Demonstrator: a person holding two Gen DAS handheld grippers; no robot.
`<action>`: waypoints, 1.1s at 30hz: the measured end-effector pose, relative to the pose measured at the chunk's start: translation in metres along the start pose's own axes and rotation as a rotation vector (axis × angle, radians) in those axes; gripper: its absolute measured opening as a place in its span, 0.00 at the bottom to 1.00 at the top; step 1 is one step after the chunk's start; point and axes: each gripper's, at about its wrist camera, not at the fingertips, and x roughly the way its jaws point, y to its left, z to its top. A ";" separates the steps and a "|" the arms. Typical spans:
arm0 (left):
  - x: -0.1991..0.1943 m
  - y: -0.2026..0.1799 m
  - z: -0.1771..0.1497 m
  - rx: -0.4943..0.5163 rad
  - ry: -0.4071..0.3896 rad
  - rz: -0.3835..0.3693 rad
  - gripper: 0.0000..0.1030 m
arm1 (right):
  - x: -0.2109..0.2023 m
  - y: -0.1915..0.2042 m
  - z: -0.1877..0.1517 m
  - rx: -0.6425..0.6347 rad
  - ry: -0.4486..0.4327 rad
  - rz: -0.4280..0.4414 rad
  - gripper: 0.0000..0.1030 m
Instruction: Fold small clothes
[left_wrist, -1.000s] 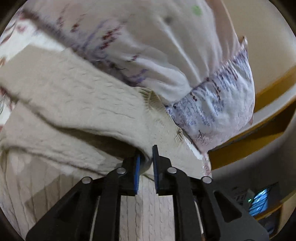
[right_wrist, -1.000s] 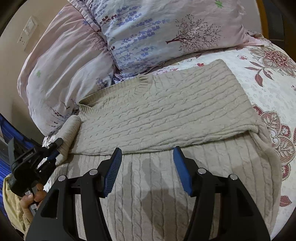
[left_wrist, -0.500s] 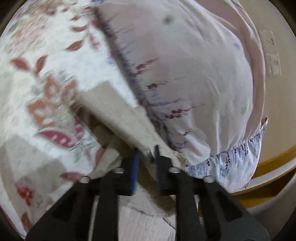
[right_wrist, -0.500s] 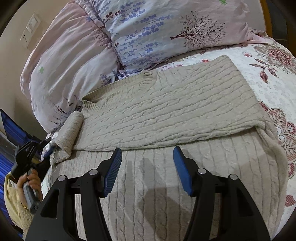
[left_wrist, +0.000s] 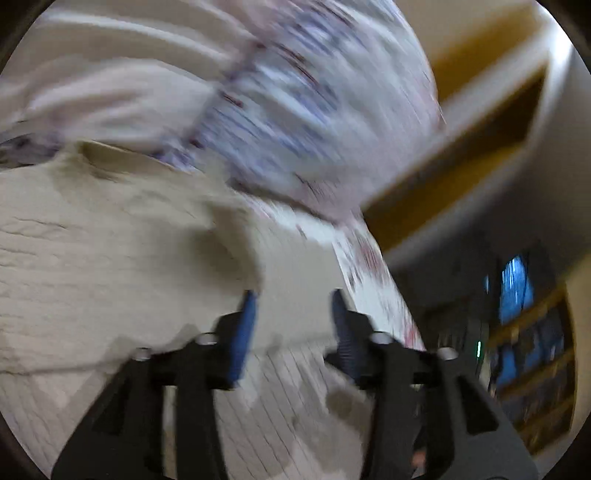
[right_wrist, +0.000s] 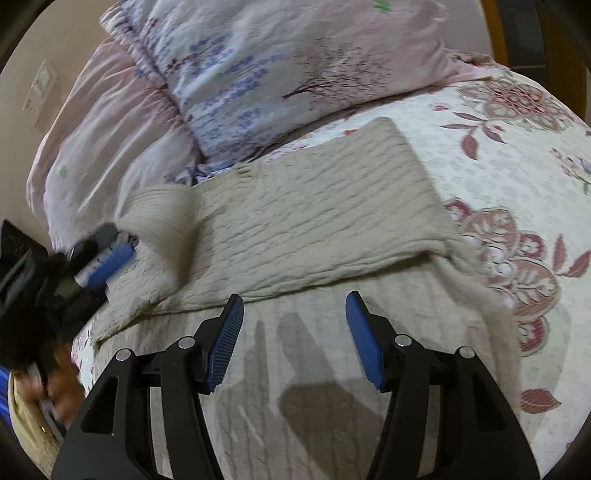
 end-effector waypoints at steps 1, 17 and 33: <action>-0.004 -0.003 -0.004 0.026 0.004 -0.002 0.54 | -0.003 -0.001 0.001 0.000 -0.007 -0.004 0.58; -0.164 0.101 -0.056 -0.102 -0.099 0.462 0.63 | 0.045 0.000 0.057 0.122 0.055 0.019 0.41; -0.167 0.108 -0.071 -0.093 -0.087 0.458 0.70 | -0.004 0.023 0.041 -0.028 -0.096 0.045 0.09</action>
